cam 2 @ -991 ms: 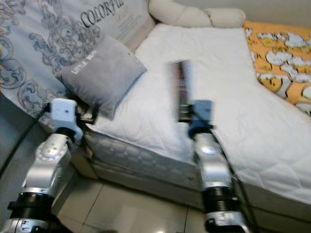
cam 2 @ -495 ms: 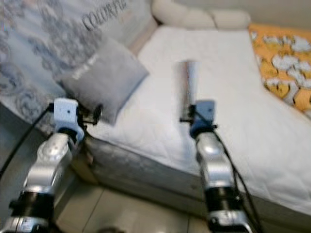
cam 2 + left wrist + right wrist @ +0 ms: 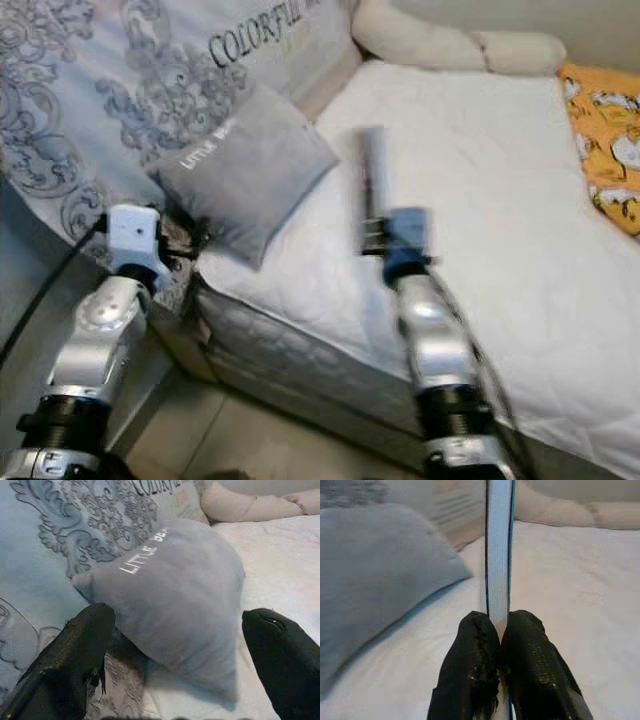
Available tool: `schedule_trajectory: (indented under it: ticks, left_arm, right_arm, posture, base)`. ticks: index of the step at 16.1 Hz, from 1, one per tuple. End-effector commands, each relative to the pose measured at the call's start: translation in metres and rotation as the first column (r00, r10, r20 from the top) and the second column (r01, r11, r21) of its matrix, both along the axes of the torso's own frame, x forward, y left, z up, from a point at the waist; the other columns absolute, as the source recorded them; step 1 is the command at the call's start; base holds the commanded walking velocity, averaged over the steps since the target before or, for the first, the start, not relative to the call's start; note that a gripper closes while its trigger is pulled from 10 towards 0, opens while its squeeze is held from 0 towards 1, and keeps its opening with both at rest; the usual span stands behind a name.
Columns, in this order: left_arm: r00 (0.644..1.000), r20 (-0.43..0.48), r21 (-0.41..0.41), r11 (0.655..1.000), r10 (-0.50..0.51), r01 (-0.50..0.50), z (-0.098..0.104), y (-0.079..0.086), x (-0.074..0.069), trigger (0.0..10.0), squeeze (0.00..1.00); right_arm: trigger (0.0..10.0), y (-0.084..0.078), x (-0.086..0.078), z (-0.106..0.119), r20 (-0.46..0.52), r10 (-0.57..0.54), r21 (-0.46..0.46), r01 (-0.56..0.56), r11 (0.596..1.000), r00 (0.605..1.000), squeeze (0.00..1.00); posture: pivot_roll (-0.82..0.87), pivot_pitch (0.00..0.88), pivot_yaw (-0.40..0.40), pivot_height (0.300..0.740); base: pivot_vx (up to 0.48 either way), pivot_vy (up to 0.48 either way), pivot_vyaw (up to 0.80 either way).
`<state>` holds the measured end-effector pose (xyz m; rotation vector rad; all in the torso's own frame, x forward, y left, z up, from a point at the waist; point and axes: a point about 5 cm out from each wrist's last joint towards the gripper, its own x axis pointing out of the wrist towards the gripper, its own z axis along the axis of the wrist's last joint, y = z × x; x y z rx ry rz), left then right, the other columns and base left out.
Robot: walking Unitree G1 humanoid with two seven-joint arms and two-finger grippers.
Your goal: Clean up the room
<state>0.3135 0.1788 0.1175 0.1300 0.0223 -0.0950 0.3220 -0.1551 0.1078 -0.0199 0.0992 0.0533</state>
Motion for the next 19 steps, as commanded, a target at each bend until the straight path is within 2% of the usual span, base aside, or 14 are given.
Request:
schedule_trajectory:
  ticks: [1, 16, 19]
  left_arm:
    - [1.000, 0.012, 0.011, 1.000, 0.020, -0.020, 0.005, 0.008, 0.001, 10.0, 0.00]
    - [1.000, 0.004, 0.003, 1.000, 0.013, -0.013, 0.004, 0.003, -0.001, 10.0, 0.00]
    - [0.998, -0.023, 0.040, 0.998, -0.053, 0.053, -0.003, -0.010, -0.006, 10.0, 0.00]
  right_arm:
    - [10.0, 0.017, 0.004, 0.012, 0.050, 0.049, 0.016, -0.050, 0.999, 0.998, 0.00]
    - [10.0, 0.016, 0.004, 0.010, 0.040, 0.043, 0.018, -0.043, 0.999, 0.998, 0.00]
    - [10.0, 0.014, 0.004, 0.006, 0.001, 0.022, 0.065, -0.022, 0.998, 1.000, 0.00]
  posture:
    - [0.06, 0.000, 0.036, 0.740]
    - [0.07, 0.000, 0.027, 0.740]
    - [0.07, 0.000, 0.021, 0.740]
  base:
    - [0.319, 0.000, 0.00]
    - [0.315, 0.000, 0.00]
    - [0.000, 0.000, 0.00]
